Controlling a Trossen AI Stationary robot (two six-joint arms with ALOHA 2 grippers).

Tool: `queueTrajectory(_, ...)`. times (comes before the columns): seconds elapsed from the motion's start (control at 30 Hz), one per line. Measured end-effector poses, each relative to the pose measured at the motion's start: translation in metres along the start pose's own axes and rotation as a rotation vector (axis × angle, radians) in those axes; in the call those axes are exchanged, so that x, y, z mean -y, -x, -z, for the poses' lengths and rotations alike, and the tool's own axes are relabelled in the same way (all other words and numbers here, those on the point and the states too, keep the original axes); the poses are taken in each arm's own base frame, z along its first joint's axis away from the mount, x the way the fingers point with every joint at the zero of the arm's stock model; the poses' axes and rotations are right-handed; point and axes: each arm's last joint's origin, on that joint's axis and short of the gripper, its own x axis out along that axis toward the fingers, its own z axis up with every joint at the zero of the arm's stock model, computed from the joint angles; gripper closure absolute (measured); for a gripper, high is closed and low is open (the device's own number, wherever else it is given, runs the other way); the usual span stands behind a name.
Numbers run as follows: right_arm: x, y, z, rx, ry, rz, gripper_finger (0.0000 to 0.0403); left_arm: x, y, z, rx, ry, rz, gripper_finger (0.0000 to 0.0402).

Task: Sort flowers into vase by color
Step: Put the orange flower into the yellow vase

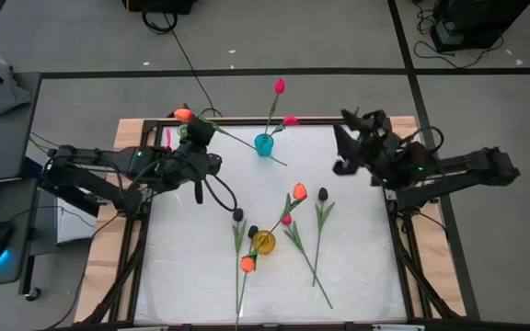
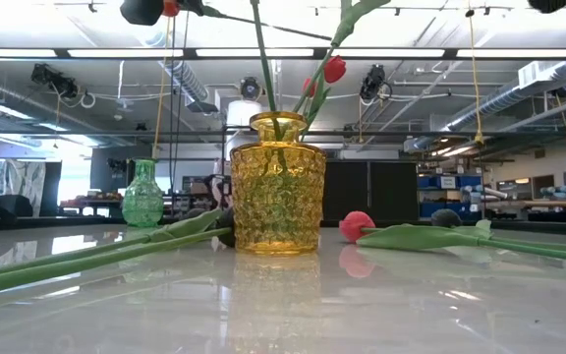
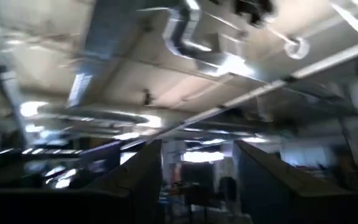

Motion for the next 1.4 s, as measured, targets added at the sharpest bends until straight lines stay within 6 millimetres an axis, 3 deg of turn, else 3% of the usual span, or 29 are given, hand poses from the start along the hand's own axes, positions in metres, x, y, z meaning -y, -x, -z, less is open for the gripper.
queueTrajectory(0.13, -0.005, -0.03, 0.022, -0.231, 0.051, 0.03, 0.02, 0.0, 0.0, 0.0, 0.011, -0.05, 0.003, 0.0395)
queueTrajectory(0.33, -0.016, -0.085, 0.007, -0.497, 0.064, -0.133, 0.02, 0.0, 0.0, -0.002, 0.047, -0.106, 0.009, 0.0395)
queueTrajectory(0.53, -0.012, -0.124, 0.0, -0.716, -0.137, -0.297, 0.02, -0.006, 0.001, -0.005, 0.109, -0.164, -0.01, 0.0395)
queueTrajectory(0.73, -0.005, -0.152, 0.029, -0.889, -0.341, -0.428, 0.02, -0.012, 0.001, -0.008, 0.179, -0.208, -0.044, 0.0395)
queueTrajectory(0.87, 0.001, -0.162, 0.058, -0.981, -0.454, -0.504, 0.02, -0.019, 0.002, -0.011, 0.225, -0.204, -0.085, 0.0395)
queueTrajectory(1.0, 0.004, -0.165, 0.079, -1.022, -0.461, -0.507, 0.02, -0.023, 0.002, -0.011, 0.235, -0.186, -0.11, 0.0395)
queueTrajectory(1.4, 0.0, -0.173, 0.076, -0.919, -0.494, -0.595, 0.02, -0.026, 0.002, -0.013, 0.316, -0.183, -0.136, 0.0395)
